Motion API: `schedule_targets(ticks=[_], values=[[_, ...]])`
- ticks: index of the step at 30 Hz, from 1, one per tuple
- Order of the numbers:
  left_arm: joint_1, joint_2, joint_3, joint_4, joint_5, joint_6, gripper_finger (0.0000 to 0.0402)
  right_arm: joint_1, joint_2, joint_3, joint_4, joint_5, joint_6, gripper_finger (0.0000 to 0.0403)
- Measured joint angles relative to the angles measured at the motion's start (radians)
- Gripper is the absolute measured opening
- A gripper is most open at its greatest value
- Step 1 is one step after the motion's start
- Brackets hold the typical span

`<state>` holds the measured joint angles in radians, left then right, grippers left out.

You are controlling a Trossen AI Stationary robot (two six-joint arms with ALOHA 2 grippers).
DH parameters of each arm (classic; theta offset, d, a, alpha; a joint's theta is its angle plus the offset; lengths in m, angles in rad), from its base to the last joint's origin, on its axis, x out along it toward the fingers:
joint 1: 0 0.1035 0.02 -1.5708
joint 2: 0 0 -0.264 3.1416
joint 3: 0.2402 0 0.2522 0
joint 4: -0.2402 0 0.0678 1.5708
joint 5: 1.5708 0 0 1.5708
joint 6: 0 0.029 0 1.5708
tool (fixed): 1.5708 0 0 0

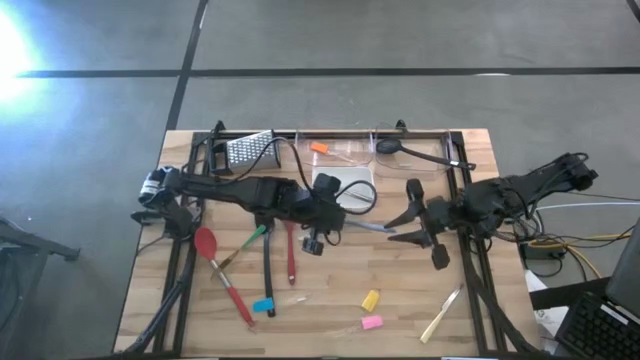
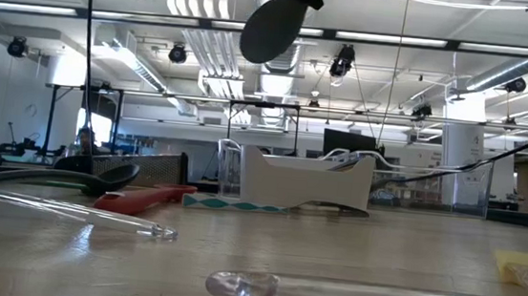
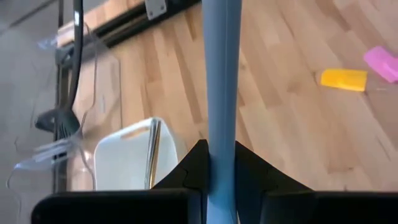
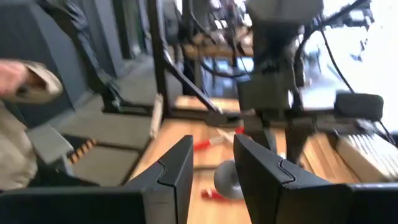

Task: Pick & Place Kitchen Items
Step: Put the gray serving spoon into the right transparent bin

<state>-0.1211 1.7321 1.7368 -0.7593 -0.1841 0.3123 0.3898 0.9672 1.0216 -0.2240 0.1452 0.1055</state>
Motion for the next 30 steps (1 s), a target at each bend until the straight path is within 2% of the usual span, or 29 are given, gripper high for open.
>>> schedule_targets(ticks=[8,14,17,26,30], values=[[0.022,0.0,0.019,-0.051,0.01,-0.004,0.0044,0.0,0.111,0.167,-0.292,0.084,0.031,0.0094],[0.03,0.0,0.02,-0.073,0.017,-0.027,0.0044,-0.003,0.188,0.247,-0.4,0.172,0.035,0.0097],[0.036,0.0,0.02,-0.076,0.041,-0.033,0.0044,-0.019,0.243,0.309,-0.479,0.173,0.044,0.0101],[0.046,-0.001,0.023,-0.087,0.078,-0.062,0.0044,-0.1,0.457,0.554,-0.878,0.169,0.123,0.0119],[0.048,-0.001,0.023,-0.112,0.08,-0.069,0.0044,-0.108,0.525,0.645,-0.958,0.168,0.106,0.012]])
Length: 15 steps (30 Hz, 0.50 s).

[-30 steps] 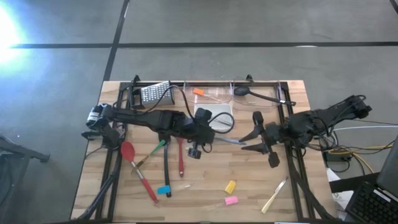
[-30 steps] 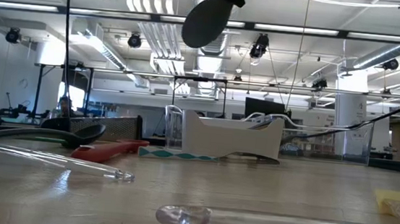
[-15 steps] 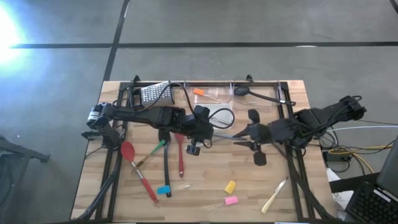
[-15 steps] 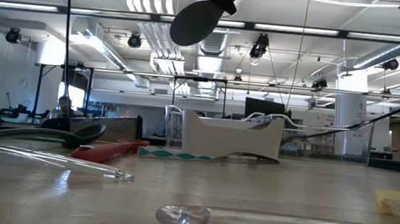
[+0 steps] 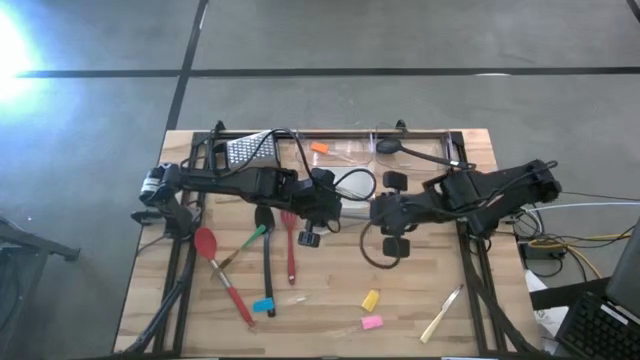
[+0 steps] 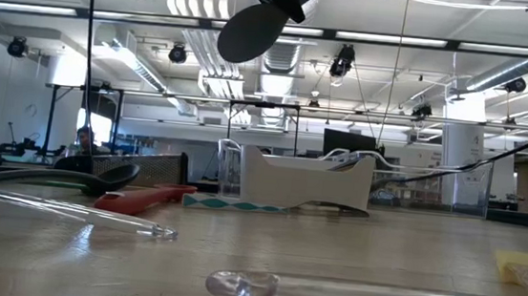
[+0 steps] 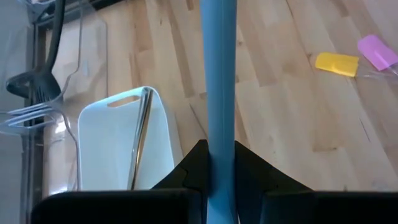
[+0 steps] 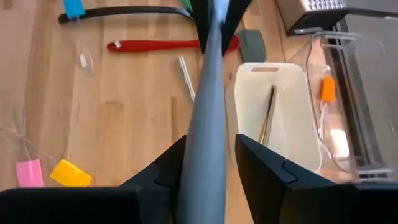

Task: Pick & Place Kitchen Items
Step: Put the gray serving spoon into the right transparent bin

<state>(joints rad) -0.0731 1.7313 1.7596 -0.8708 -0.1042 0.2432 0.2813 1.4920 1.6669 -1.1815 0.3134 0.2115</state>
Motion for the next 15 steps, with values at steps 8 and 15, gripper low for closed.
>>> schedule_targets(ticks=[8,15], values=[[0.002,0.0,0.0,0.003,0.005,-0.014,0.0044,0.0,0.022,0.083,0.006,-0.005,-0.028,0.0098],[0.002,0.0,0.0,0.005,0.002,-0.008,0.0044,0.002,0.014,0.085,0.007,-0.024,-0.028,0.0084]])
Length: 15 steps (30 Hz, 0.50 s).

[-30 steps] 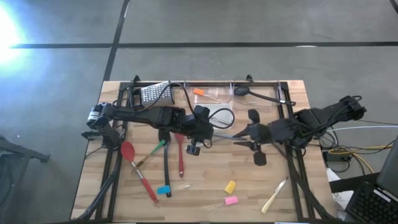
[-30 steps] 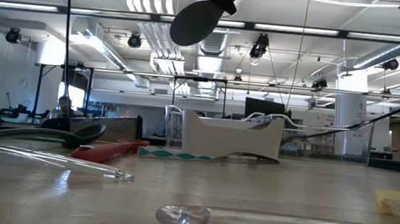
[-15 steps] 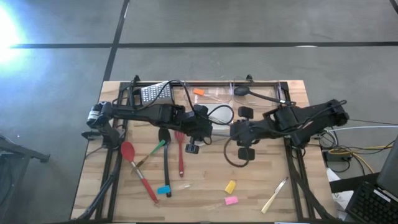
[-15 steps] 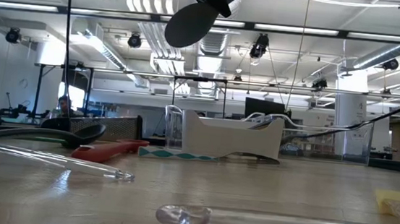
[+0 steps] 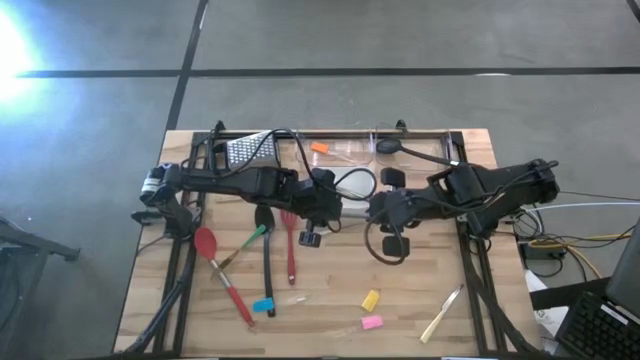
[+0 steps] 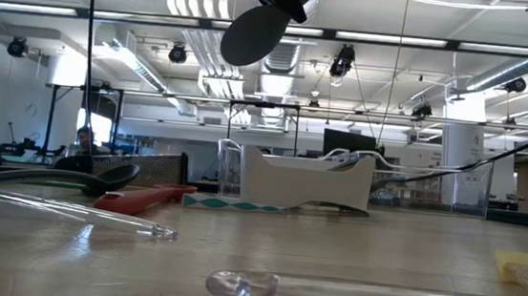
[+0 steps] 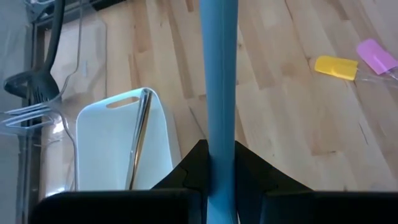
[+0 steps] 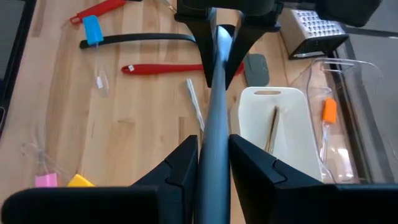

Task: Pick & Place Kitchen Items
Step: Put the gray serving spoon into the right transparent bin

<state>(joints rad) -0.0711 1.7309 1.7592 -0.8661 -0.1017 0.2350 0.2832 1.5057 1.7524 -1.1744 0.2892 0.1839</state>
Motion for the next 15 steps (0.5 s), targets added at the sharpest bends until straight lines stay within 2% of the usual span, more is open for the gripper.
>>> schedule_targets(ticks=[8,15], values=[[0.0,0.0,-0.001,-0.006,0.001,-0.011,0.0044,0.0,0.001,-0.006,-0.007,0.003,-0.005,0.005],[0.0,0.001,-0.001,0.0,-0.001,-0.01,0.0044,0.0,0.001,-0.006,-0.025,0.002,-0.035,0.0049]])
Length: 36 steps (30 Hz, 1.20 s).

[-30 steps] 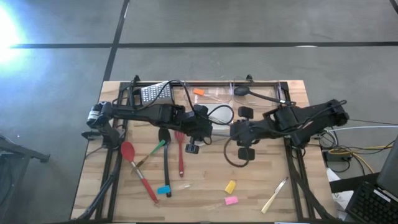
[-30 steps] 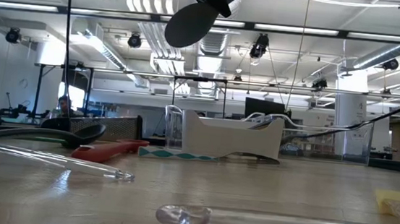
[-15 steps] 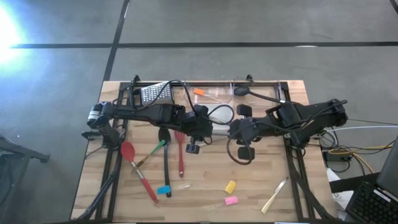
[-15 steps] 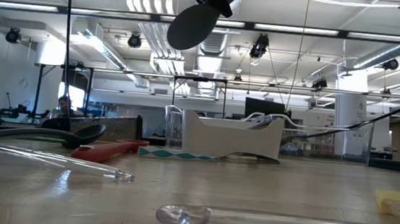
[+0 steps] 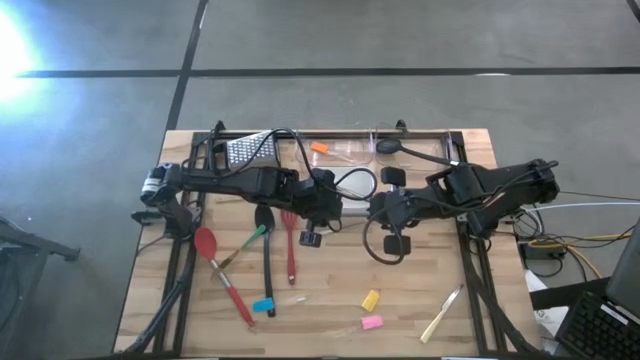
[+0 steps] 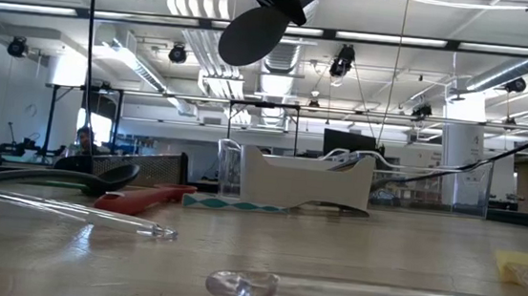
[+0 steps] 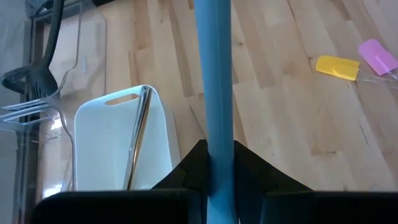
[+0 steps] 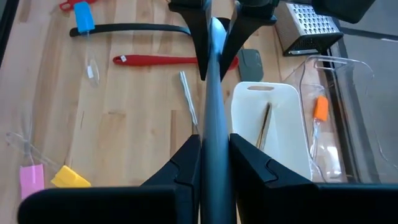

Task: Pick & Place Kitchen Items
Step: Put the gray serving spoon into the right transparent bin

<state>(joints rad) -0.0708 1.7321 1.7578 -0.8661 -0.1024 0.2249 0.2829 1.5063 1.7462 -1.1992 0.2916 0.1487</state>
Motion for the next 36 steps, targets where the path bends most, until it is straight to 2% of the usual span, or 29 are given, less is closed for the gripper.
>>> schedule_targets(ticks=[5,7,10,14,18,22,26,36], values=[[0.0,0.0,0.0,0.002,-0.005,-0.001,0.0045,0.0,0.0,0.0,-0.016,0.003,-0.007,0.0049],[0.0,0.0,0.0,0.004,-0.006,0.009,0.0067,-0.001,0.0,-0.001,-0.033,0.019,-0.014,0.0049],[-0.003,-0.001,0.0,0.005,-0.034,0.027,0.0126,-0.003,0.0,-0.004,-0.126,0.062,-0.002,0.0049],[-0.004,-0.001,0.0,-0.001,-0.147,0.024,0.0191,-0.027,-0.011,-0.004,-0.253,0.145,0.069,0.0049],[-0.003,-0.004,0.0,-0.037,-0.303,0.037,0.0225,-0.061,-0.049,-0.003,-0.355,0.205,0.128,0.0049],[-0.003,-0.022,0.0,-0.086,-0.386,0.013,0.0233,-0.105,-0.141,-0.015,-0.369,0.266,0.163,0.0049],[-0.003,-0.049,-0.005,-0.113,-0.386,-0.011,0.0231,-0.15,-0.269,-0.046,-0.366,0.317,0.196,0.0049],[-0.003,-0.069,-0.011,-0.064,-0.372,-0.004,0.0232,-0.285,-0.561,-0.235,-0.342,0.33,0.227,0.0049]])
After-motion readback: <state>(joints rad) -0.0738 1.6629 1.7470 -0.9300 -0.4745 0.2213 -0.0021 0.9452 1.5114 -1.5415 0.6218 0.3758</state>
